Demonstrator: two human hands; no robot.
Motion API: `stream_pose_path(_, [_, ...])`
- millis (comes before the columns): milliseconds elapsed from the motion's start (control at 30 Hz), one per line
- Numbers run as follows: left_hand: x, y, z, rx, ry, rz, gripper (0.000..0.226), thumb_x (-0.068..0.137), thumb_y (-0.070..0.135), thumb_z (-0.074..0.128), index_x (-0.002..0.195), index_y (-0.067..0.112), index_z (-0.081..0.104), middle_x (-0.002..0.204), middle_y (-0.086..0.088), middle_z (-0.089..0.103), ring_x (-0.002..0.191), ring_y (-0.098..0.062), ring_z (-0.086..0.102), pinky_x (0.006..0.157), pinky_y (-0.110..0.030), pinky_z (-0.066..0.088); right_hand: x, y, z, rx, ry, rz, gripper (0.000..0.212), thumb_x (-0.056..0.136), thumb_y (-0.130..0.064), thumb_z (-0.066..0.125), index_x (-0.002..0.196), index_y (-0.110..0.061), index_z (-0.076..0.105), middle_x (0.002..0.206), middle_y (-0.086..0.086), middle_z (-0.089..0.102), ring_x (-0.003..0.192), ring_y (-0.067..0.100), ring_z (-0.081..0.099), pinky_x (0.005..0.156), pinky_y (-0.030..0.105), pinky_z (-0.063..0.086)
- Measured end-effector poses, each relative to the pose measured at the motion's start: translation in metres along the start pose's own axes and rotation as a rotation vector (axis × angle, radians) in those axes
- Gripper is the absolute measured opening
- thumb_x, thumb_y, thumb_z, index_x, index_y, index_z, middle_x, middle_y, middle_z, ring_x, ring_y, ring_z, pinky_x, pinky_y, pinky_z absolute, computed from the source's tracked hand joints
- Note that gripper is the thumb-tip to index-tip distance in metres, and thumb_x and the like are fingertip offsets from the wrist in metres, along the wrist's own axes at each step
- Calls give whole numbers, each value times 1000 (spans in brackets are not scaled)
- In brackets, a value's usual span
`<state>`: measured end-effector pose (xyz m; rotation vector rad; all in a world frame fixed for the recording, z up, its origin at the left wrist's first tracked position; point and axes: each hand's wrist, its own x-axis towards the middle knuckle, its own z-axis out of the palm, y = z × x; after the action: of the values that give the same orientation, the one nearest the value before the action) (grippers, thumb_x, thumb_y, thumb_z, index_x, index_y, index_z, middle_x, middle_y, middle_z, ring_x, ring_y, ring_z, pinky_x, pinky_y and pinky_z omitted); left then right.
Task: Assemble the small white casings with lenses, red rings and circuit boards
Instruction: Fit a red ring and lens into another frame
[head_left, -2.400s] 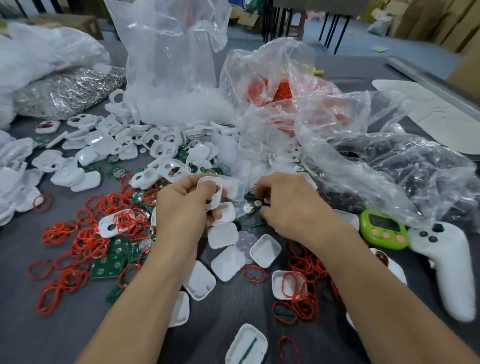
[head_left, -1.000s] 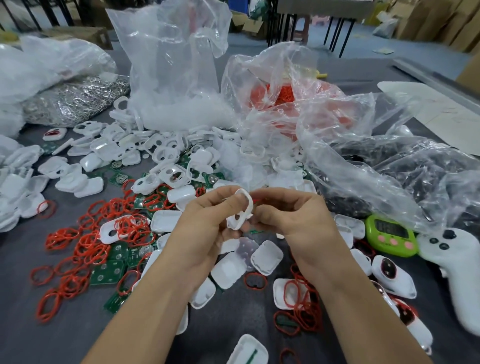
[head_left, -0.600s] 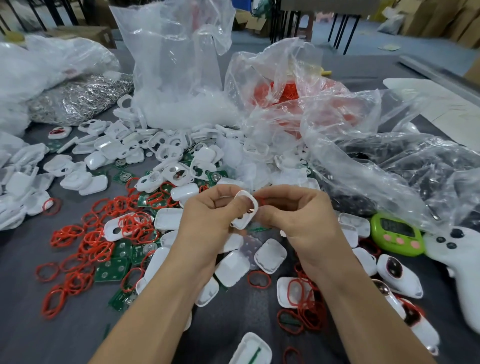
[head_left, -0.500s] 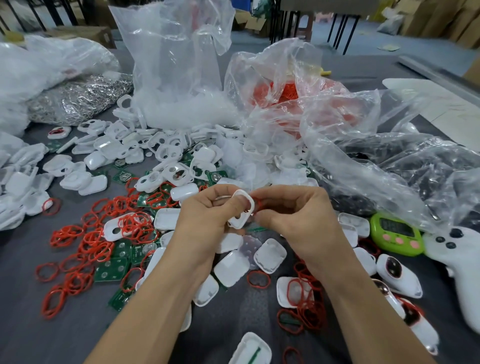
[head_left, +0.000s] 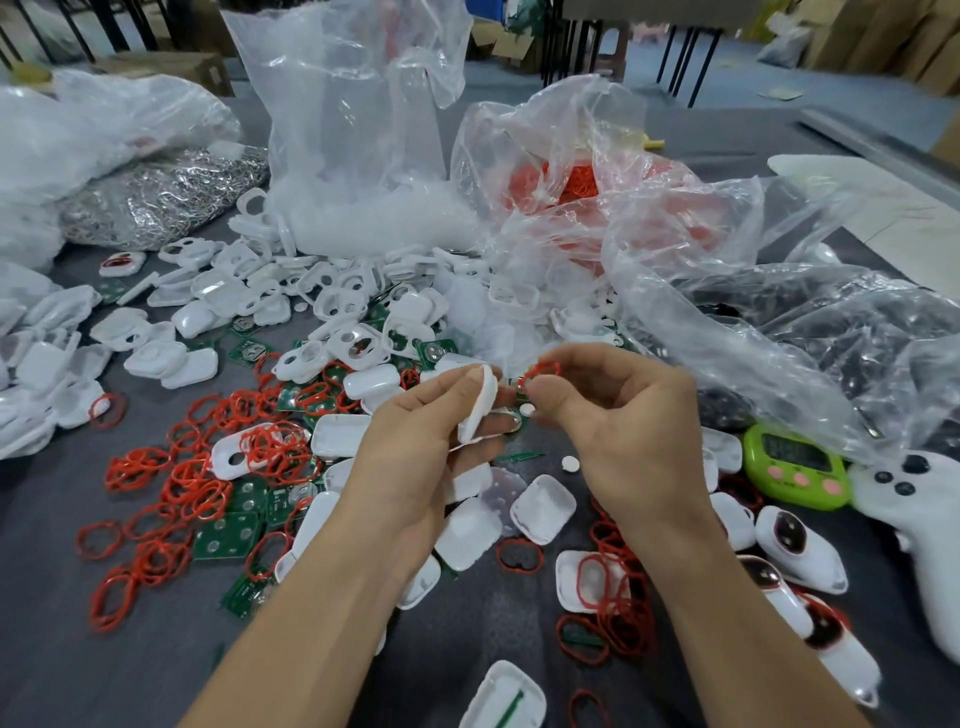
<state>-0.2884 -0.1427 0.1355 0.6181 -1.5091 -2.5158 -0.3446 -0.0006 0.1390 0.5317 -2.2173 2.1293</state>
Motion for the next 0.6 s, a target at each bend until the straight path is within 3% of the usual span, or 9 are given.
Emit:
stream_pose_path(100, [-4, 1, 1, 46, 78, 67, 15, 83, 24, 73, 87, 13, 84, 76, -1, 76, 49, -3, 58, 44, -13, 44, -5, -1, 4, 70, -45, 59, 19, 88, -2, 76, 89, -21, 73, 82, 2, 79, 78, 20, 78, 66, 34, 65])
stream_pose_path(233, [0, 2, -3, 121, 145, 126, 13, 90, 19, 73, 85, 13, 83, 75, -15, 65, 38, -9, 39, 38, -16, 32, -7, -3, 5, -84, -45, -1, 21, 81, -8, 81, 85, -25, 70, 79, -7, 78, 73, 12, 77, 68, 30, 64])
stream_pose_path(333, [-1, -3, -1, 255, 127, 181, 17, 92, 16, 72, 81, 18, 84, 63, -9, 68, 42, -10, 51, 40, -18, 36, -12, -4, 10, -249, -53, -117, 21, 76, -13, 86, 83, -27, 73, 77, -19, 75, 71, 1, 74, 67, 12, 56])
stream_pose_path(400, [-2, -6, 0, 299, 102, 205, 19, 95, 15, 70, 83, 18, 84, 67, -9, 74, 52, -13, 62, 43, -20, 45, -16, -3, 14, -290, -57, -171, 22, 75, -13, 88, 84, -28, 75, 77, -25, 74, 71, -2, 72, 65, 7, 52])
stream_pose_path(467, [-1, -12, -1, 357, 107, 222, 27, 100, 25, 65, 82, 17, 83, 74, -15, 75, 61, -20, 69, 49, -26, 53, -16, -3, 16, -289, -39, -188, 22, 74, -13, 87, 85, -28, 76, 76, -25, 74, 69, -3, 72, 66, 8, 52])
stream_pose_path(567, [-3, -19, -1, 504, 147, 284, 76, 96, 68, 41, 81, 0, 72, 74, -26, 69, 69, -40, 70, 62, -52, 60, -17, -1, 18, -255, 2, -176, 25, 77, -15, 85, 92, -33, 77, 77, -24, 75, 71, -2, 73, 69, 14, 57])
stream_pose_path(600, [-5, -21, -2, 552, 140, 310, 86, 92, 77, 33, 80, -1, 69, 71, -25, 68, 68, -41, 69, 65, -55, 59, -18, -1, 19, -246, 7, -169, 27, 79, -16, 85, 96, -35, 76, 78, -24, 75, 72, -1, 74, 70, 15, 58])
